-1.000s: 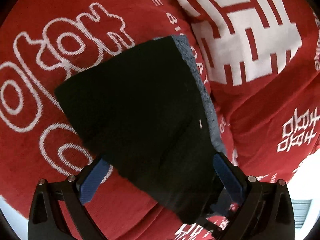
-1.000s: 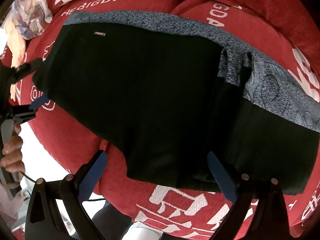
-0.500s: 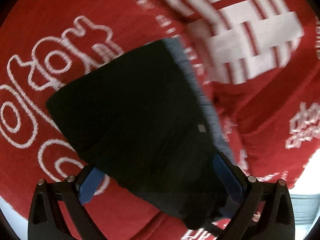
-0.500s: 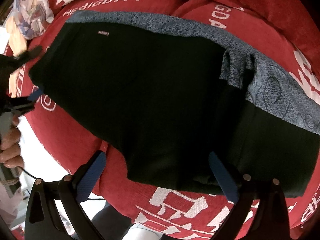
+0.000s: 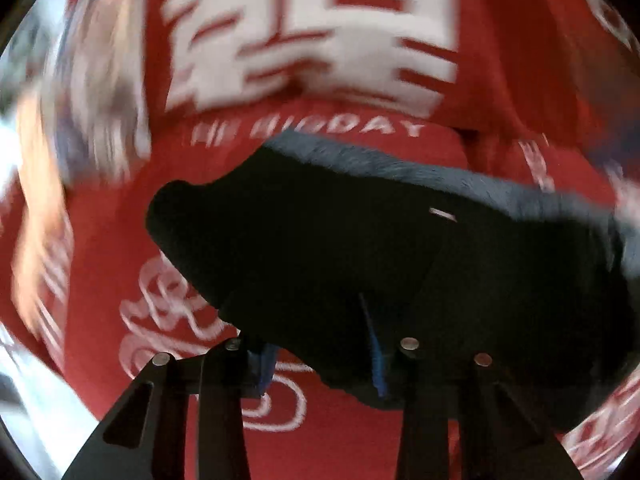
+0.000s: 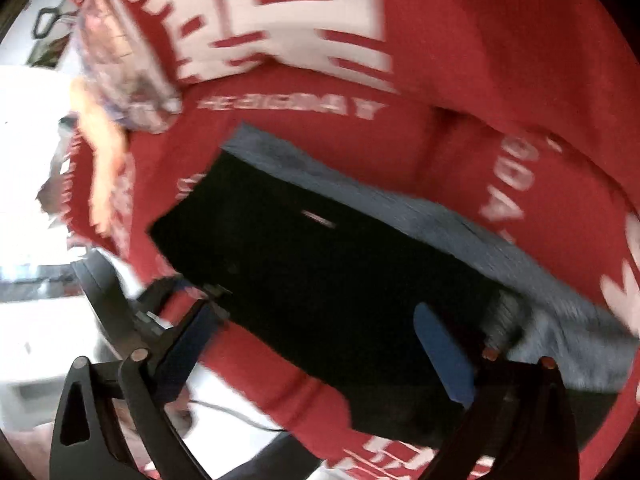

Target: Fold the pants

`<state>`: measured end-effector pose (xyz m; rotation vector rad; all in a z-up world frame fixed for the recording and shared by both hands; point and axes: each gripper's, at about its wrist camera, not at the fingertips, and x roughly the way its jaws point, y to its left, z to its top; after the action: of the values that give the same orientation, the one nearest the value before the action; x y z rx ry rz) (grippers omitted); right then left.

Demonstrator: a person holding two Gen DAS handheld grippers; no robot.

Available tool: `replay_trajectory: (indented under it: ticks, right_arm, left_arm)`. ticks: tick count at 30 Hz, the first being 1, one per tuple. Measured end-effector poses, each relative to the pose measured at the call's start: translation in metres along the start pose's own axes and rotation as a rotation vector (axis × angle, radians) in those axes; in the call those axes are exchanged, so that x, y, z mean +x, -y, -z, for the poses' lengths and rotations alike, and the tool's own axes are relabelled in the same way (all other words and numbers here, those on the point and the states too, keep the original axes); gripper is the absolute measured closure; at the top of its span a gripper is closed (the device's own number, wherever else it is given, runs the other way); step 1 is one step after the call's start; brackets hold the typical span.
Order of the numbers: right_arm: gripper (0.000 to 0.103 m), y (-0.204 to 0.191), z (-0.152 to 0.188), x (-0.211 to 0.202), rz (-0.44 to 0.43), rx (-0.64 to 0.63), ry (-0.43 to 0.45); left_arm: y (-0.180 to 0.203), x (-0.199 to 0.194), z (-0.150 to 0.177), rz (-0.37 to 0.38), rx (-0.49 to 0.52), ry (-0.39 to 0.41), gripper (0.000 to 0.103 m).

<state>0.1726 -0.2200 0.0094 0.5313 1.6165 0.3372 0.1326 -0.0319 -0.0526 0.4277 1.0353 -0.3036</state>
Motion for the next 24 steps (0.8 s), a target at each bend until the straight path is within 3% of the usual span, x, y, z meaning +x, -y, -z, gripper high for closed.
replay_trajectory:
  ticks: [3,6,10,14,15,16,18,24]
  right_arm:
    - [0.009,-0.034,-0.033,0.022,-0.096,-0.041,-0.094]
    - [0.008,-0.070,-0.053,0.045,-0.122,-0.115,-0.192]
    - [0.008,-0.116,-0.069,0.088,-0.036,-0.235,-0.331]
    - [0.009,-0.127,-0.076,0.122,0.052,-0.261,-0.428]
    - [0.019,-0.122,-0.076,0.127,0.068,-0.251,-0.444]
    - [0.056,-0.118,-0.075,0.129,0.078,-0.243,-0.447]
    - [0.080,-0.098,-0.073,0.122,0.073,-0.204,-0.406]
    - [0.083,-0.053,-0.050,0.061,-0.127,-0.123,-0.227]
  left_arm:
    - [0.010,-0.010,0.000,-0.037,0.096,0.059,0.065]
    - [0.015,-0.014,-0.003,-0.055,0.137,0.079,0.065]
    - [0.019,-0.017,-0.006,-0.064,0.156,0.092,0.065]
    - [0.023,-0.025,-0.006,-0.056,0.155,0.110,0.065]
    - [0.025,-0.026,-0.005,-0.053,0.157,0.112,0.065]
    - [0.025,-0.026,-0.005,-0.050,0.155,0.105,0.065]
    - [0.025,-0.027,-0.006,-0.026,0.147,0.091,0.065]
    - [0.043,-0.064,-0.019,0.046,0.153,0.149,0.065]
